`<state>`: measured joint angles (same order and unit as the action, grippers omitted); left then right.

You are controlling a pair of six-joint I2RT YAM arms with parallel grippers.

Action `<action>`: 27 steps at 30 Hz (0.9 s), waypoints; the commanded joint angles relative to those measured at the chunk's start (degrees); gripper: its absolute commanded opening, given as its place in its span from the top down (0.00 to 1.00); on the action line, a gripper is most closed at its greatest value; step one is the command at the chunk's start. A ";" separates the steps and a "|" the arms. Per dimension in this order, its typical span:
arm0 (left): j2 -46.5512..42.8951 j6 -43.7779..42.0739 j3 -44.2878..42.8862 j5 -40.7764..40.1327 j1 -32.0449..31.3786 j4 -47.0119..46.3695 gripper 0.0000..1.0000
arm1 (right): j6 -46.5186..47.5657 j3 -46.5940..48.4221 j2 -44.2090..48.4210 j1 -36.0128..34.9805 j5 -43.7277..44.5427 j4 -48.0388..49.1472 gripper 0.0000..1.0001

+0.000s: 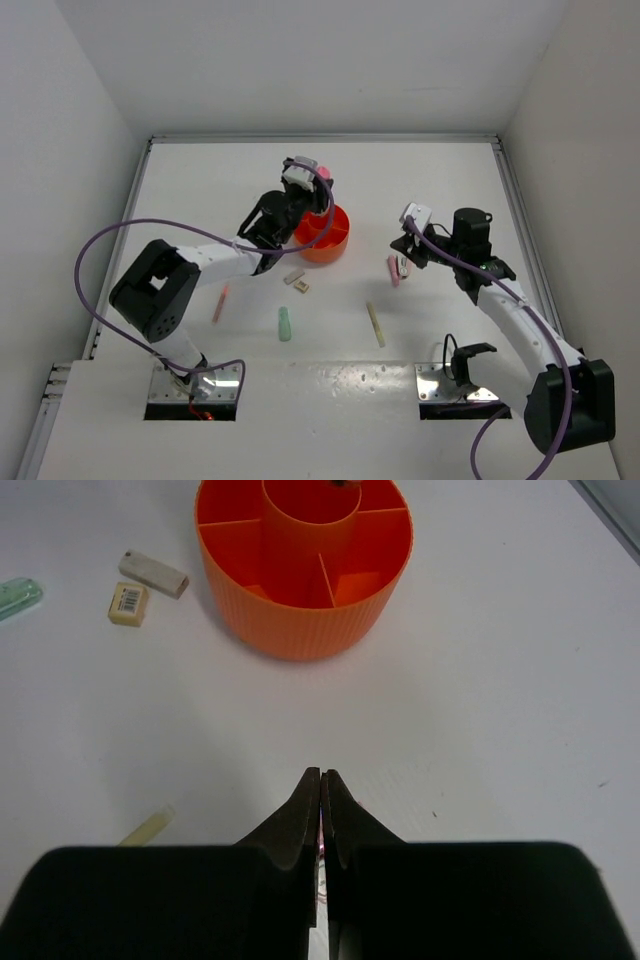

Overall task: Sort the stationery into containers
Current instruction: Place the stationery into the container

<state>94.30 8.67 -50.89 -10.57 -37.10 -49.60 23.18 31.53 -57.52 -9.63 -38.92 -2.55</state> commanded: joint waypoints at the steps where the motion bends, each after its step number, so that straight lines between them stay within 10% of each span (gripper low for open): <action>1: -0.52 1.27 1.05 0.02 -0.52 -7.79 1.00 | 1.87 1.61 0.56 -0.39 -2.57 3.25 1.00; 27: -2.46 6.36 6.42 0.46 -1.57 -7.88 1.00 | 1.34 1.61 0.04 0.14 -2.57 3.25 1.00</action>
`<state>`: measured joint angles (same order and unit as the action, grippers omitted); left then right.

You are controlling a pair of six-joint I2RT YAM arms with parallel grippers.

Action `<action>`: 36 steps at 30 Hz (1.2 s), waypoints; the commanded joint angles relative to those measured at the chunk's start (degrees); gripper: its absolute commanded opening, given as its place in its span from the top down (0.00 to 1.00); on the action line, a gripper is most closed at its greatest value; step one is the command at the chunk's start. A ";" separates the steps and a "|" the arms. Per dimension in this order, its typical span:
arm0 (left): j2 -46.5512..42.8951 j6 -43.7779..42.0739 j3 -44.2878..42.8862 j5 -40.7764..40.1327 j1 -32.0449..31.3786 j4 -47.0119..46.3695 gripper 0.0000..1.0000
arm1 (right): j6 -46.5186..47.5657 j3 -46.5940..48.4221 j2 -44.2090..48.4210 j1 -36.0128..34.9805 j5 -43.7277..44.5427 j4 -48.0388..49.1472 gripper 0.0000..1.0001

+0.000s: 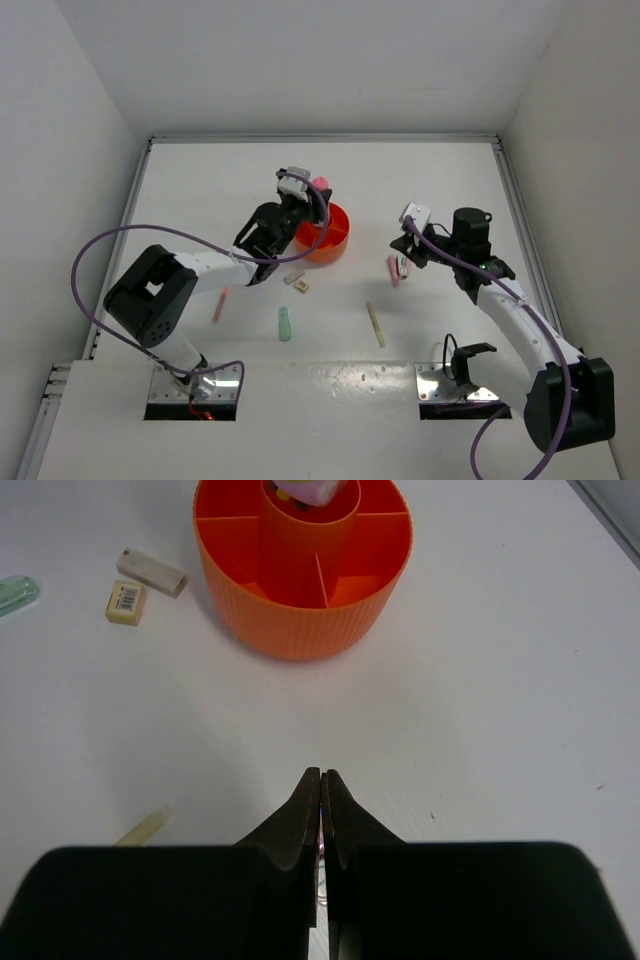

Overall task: Sort the stationery into containers
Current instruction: Place the stationery into the container

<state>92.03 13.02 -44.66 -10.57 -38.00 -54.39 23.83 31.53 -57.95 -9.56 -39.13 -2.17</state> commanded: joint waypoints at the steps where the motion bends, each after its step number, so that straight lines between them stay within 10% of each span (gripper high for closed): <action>1: -0.18 2.01 0.19 0.46 -0.67 -3.09 1.00 | 0.69 1.61 0.47 0.59 -2.35 2.88 1.00; 15: 3.59 3.07 0.72 -0.59 -1.20 -2.56 0.99 | 0.16 1.61 1.00 0.60 -2.35 2.35 0.98; 24: 3.07 4.12 2.04 -1.12 -1.20 -0.98 0.56 | -0.37 2.13 1.00 0.60 -2.35 1.83 0.70; 36: -0.01 4.12 2.65 -1.65 -1.20 2.18 0.43 | -0.90 2.13 1.00 0.60 -2.35 1.30 0.63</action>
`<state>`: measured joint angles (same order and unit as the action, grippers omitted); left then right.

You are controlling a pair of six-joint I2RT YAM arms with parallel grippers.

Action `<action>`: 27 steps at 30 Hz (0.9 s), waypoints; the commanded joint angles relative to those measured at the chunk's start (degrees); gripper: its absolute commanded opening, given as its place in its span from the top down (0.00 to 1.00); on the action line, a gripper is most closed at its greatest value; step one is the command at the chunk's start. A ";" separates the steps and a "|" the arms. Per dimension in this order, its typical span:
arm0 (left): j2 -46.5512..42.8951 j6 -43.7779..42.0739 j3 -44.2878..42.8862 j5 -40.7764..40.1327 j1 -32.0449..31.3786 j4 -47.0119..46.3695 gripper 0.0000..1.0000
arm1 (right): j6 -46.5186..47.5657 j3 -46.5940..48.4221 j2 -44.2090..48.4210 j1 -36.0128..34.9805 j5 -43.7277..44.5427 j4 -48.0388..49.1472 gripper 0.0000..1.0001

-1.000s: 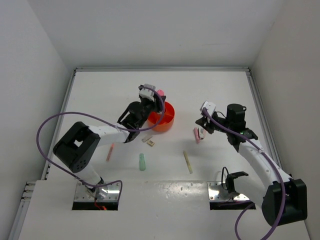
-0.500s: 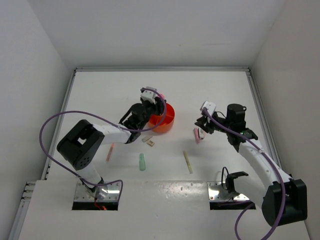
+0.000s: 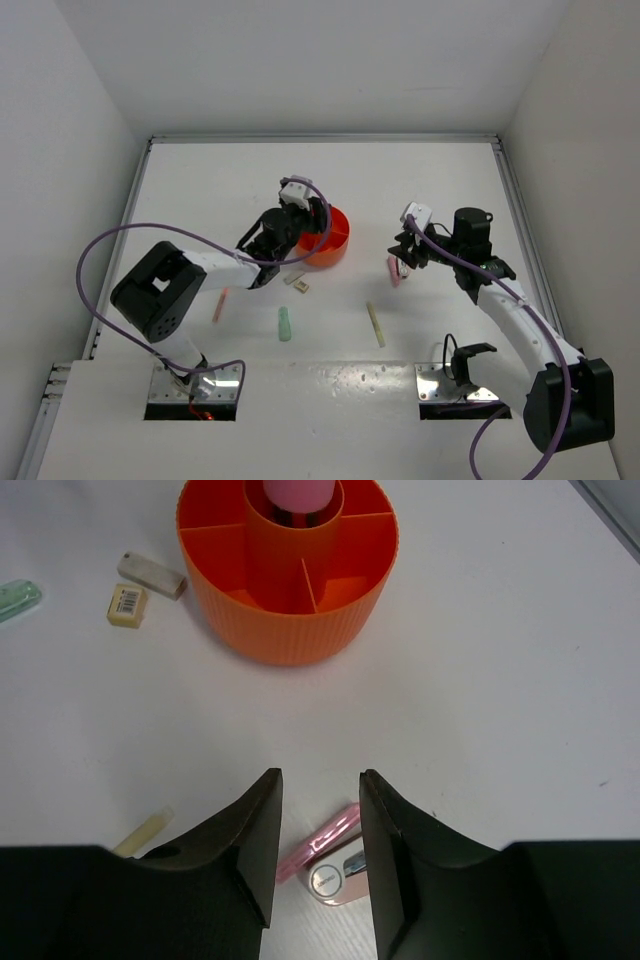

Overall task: Sort the stationery into containers
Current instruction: Place the stationery into the container, then grab a piece of stationery with the right arm

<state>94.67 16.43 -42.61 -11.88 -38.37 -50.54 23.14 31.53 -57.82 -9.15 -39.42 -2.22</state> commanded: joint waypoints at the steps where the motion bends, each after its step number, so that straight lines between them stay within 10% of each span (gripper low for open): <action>1: -3.17 0.71 0.60 -0.34 -0.83 -1.66 0.42 | -0.20 2.13 0.87 0.18 -2.07 1.34 0.63; 12: -16.08 0.01 -2.72 0.28 -0.83 6.48 0.41 | -12.26 3.80 0.09 0.18 11.49 2.66 0.45; 13: -19.41 0.01 -4.39 -0.24 -0.83 10.08 0.41 | -15.72 5.89 -0.79 0.18 15.04 2.66 0.75; 15: -22.15 2.02 -10.26 -0.95 -0.83 23.77 0.63 | -18.82 10.11 -6.03 0.18 20.84 -3.46 1.00; 17: -25.05 7.80 -14.59 -3.32 -0.83 40.24 1.00 | -20.67 17.93 -11.32 0.18 22.02 -13.36 1.00; 18: -25.76 13.75 -16.43 -2.28 0.13 45.22 1.00 | -20.67 20.65 -14.22 0.18 20.36 -16.82 1.00; 19: -26.64 16.77 -18.89 0.34 0.83 49.62 1.00 | -20.67 25.55 -19.90 0.18 19.13 -19.90 0.79; 23: -32.52 23.74 -20.32 0.03 3.82 67.39 0.17 | -20.67 32.01 -28.55 -1.13 19.45 -27.14 0.31; 25: -37.51 21.73 -18.58 -6.27 4.61 73.82 0.04 | -21.90 34.12 -31.28 -1.14 20.87 -27.14 0.35; 27: -40.87 20.58 -16.11 -10.86 6.28 75.94 0.00 | -22.51 36.83 -34.18 -1.14 21.93 -29.41 0.64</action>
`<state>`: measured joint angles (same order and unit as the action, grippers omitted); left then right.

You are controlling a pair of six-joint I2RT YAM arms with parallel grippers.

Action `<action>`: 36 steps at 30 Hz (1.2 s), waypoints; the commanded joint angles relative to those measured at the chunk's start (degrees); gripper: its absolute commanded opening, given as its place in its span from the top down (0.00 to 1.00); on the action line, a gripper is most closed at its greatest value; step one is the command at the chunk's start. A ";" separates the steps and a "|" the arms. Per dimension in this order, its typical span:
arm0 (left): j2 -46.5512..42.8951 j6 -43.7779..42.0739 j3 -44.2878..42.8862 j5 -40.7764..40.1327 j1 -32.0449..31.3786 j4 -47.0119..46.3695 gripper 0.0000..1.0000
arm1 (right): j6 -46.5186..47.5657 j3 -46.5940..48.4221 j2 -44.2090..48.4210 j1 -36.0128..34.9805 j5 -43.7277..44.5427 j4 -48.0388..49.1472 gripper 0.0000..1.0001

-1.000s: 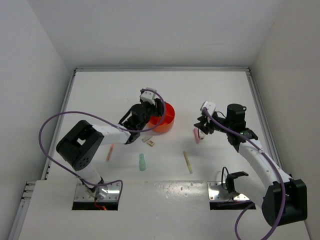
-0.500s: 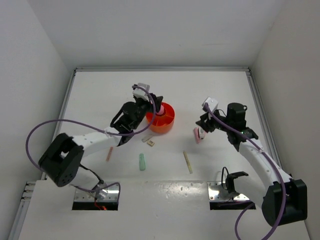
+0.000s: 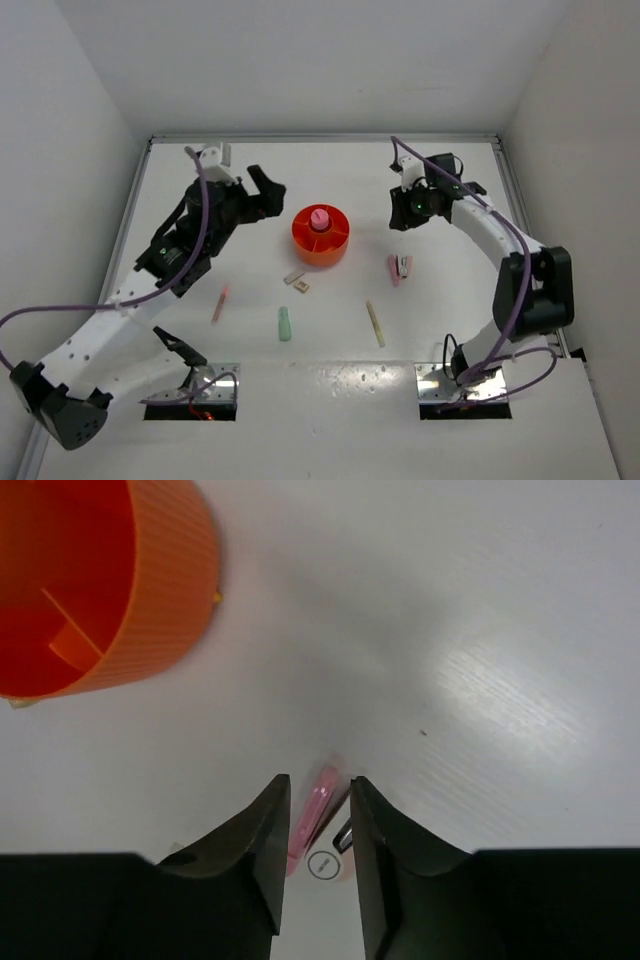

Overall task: Sort the stationery into containers
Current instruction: Grab a piece of stationery with the right arm

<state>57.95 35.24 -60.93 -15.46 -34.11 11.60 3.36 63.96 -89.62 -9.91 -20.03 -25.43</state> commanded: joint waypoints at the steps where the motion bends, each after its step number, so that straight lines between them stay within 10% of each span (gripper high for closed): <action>1: -5.73 1.76 3.69 -8.87 2.72 14.33 0.00 | -2.74 5.20 -5.18 -0.89 2.54 -7.17 0.71; 7: -10.84 -1.40 13.55 -7.22 6.42 10.83 0.00 | -1.43 4.59 -8.98 -3.01 3.59 -9.02 0.88; 16: -9.79 -2.46 15.22 -2.20 7.56 9.06 0.00 | -1.95 4.06 -12.42 -5.90 8.60 -9.02 0.68; 36: -9.79 -2.99 16.28 -1.06 7.56 9.06 0.00 | -0.89 3.54 -17.95 -7.48 11.77 -9.55 0.65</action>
<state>48.90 33.01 -44.93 -17.17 -27.22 22.41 2.15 67.11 -107.63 -16.51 -8.97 -34.92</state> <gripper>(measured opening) 0.995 0.349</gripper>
